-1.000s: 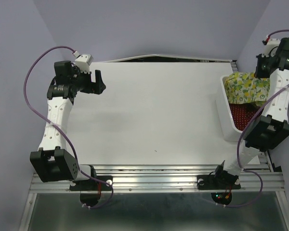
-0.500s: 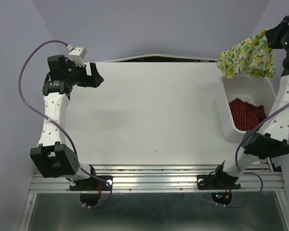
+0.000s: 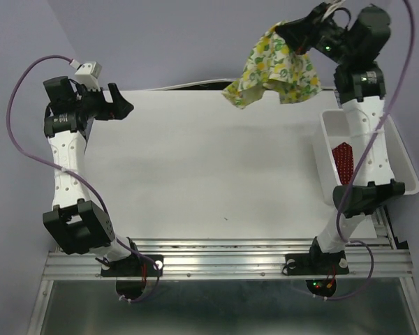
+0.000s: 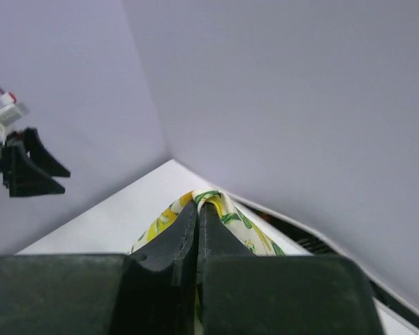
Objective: Fold and stack the skirts
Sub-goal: Move the skirt to the center of the board
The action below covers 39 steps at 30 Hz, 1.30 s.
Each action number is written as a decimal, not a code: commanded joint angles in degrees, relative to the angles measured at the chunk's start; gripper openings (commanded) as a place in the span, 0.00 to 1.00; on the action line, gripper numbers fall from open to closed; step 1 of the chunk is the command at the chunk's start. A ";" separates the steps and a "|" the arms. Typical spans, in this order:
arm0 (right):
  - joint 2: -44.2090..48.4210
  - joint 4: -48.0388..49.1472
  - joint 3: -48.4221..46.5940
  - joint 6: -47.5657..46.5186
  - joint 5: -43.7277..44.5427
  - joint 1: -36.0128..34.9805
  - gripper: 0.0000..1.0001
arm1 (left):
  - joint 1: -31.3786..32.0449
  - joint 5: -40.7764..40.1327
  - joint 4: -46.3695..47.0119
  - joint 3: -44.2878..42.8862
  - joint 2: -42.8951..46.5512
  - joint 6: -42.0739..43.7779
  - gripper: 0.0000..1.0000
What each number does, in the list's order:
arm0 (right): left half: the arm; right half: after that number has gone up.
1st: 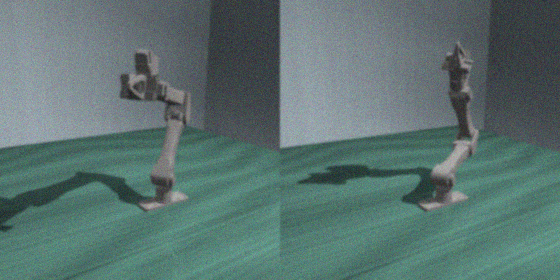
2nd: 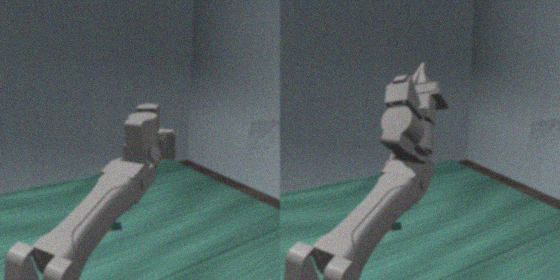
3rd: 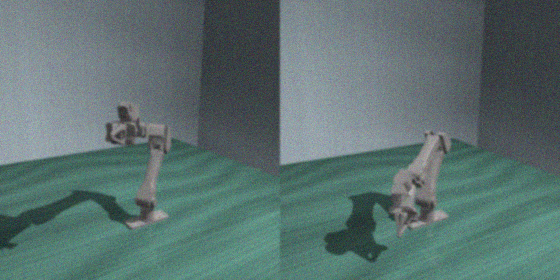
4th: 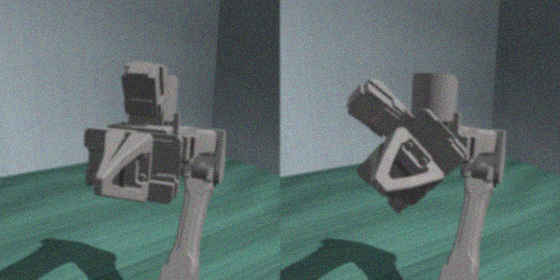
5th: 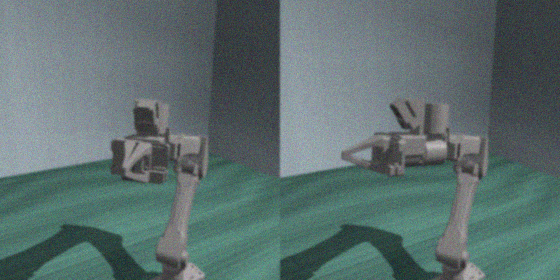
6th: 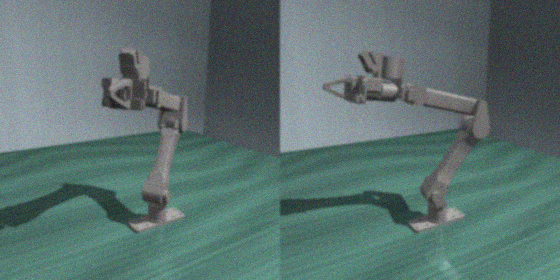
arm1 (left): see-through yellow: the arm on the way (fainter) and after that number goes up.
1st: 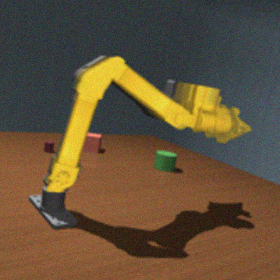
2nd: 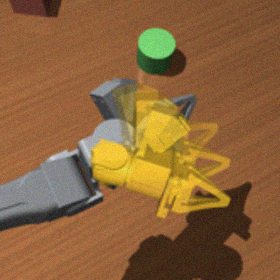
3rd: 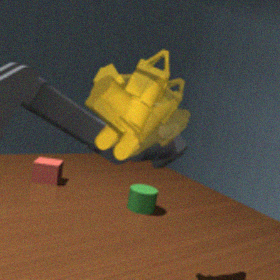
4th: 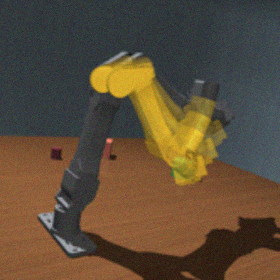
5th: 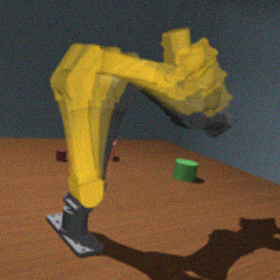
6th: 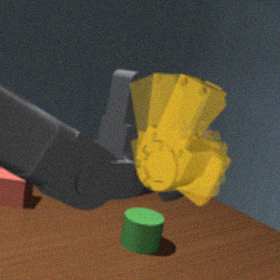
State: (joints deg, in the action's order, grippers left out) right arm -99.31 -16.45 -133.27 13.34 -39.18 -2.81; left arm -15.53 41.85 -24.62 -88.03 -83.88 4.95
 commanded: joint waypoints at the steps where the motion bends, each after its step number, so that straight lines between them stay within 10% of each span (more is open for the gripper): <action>1: -4.05 -1.83 3.00 -6.39 6.47 -10.00 0.01 | -1.96 1.22 -0.07 -1.45 2.66 3.83 0.99; 10: -12.58 -3.58 11.96 -16.47 13.51 -25.65 0.01 | -3.10 -1.14 -1.74 6.11 6.27 10.24 0.98; 15: -12.31 -7.54 33.10 -26.95 14.65 -32.25 0.01 | -3.10 -4.31 -4.29 10.85 5.66 15.26 0.98; 28: -12.06 -10.53 49.60 -27.31 26.54 -34.46 0.01 | -2.93 -7.39 -5.97 17.80 -2.61 21.07 0.97; 39: -9.33 -23.63 52.42 -30.31 7.71 -33.85 0.56 | 4.35 -7.83 -2.01 14.74 -11.47 18.61 0.84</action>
State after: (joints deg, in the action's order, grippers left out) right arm -111.44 -36.25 -79.85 -16.29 -26.98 -36.84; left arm -15.11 33.74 -29.17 -69.84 -92.16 24.84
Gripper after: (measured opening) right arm 0.510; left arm 0.860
